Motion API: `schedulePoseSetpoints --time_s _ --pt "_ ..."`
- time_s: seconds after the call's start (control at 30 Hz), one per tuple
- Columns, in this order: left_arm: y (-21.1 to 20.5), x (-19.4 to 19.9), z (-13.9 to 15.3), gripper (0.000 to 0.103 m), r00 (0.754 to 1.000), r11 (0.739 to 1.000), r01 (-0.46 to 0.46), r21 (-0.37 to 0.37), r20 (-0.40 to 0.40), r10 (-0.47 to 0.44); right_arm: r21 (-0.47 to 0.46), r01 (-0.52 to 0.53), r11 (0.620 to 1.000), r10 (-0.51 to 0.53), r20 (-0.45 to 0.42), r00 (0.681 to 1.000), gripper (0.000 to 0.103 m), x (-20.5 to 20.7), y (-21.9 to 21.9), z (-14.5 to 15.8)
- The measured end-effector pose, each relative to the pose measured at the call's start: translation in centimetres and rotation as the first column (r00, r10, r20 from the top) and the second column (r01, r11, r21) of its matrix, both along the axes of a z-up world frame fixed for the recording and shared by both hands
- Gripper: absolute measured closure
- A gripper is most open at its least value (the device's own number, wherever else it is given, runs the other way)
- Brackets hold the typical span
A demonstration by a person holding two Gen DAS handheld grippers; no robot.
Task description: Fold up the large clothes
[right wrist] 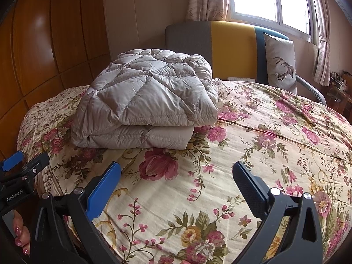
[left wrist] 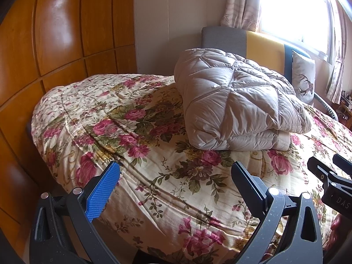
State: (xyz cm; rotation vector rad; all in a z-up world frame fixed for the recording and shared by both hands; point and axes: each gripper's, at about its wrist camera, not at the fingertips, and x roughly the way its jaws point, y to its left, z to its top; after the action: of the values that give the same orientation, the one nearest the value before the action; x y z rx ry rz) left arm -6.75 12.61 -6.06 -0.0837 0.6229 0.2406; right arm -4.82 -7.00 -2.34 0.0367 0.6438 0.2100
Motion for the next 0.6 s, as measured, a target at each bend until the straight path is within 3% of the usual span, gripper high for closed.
schedulePoseSetpoints --time_s 0.6 --pt "-0.07 0.31 -0.11 0.003 0.999 1.000 0.020 -0.001 -0.028 -0.020 -0.001 -0.003 1.000 0.003 -0.008 1.000 0.002 0.10 0.07 -0.17"
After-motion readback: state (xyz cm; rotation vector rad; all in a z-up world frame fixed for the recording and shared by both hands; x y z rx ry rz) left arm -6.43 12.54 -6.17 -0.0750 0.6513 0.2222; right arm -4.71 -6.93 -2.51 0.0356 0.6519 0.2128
